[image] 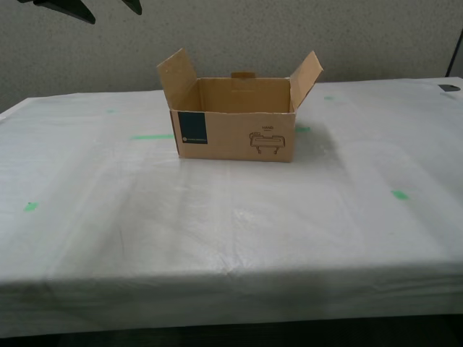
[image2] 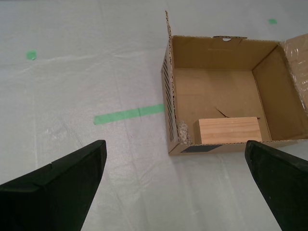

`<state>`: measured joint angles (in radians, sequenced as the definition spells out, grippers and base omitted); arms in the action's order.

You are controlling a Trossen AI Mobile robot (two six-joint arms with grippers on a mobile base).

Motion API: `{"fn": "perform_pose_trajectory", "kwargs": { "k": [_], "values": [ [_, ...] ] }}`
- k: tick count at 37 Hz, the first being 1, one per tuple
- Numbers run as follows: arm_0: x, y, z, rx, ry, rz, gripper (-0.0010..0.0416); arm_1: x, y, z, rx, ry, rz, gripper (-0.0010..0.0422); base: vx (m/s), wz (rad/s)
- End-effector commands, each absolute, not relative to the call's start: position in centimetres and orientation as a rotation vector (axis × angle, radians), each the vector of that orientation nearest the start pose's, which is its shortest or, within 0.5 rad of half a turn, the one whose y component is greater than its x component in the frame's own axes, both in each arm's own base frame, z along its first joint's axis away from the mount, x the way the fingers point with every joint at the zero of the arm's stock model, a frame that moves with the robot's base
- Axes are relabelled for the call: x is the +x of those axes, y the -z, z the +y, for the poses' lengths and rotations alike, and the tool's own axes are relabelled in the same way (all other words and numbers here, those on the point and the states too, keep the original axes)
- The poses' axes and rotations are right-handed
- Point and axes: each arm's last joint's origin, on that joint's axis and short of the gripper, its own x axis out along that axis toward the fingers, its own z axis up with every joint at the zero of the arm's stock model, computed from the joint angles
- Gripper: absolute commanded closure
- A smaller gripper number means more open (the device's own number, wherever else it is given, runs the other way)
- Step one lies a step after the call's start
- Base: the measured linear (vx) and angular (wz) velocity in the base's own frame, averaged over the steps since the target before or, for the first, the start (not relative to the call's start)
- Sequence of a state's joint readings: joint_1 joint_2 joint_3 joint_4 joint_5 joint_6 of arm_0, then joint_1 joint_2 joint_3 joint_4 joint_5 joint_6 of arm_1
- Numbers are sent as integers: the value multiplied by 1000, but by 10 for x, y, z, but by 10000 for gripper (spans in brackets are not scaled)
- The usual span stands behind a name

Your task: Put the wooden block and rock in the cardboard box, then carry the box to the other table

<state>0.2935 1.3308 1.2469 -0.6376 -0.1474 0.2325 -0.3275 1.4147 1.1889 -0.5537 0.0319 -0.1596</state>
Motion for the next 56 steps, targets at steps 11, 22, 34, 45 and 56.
{"fn": "perform_pose_trajectory", "kwargs": {
  "k": [11,22,34,45,56],
  "values": [
    [266,-336,85,168,-330,768,12,284,-300,-97,-33,282,797,18,0,0],
    [266,-336,85,168,-330,768,12,284,-300,-98,-33,283,797,18,0,0],
    [266,-336,85,168,-330,768,12,284,-300,-98,-33,283,797,18,0,0],
    [266,-336,85,168,-330,768,12,284,-300,-97,-33,282,797,18,0,0],
    [266,-336,85,168,-330,768,12,284,-300,-98,-33,283,797,18,0,0]
  ]
}}
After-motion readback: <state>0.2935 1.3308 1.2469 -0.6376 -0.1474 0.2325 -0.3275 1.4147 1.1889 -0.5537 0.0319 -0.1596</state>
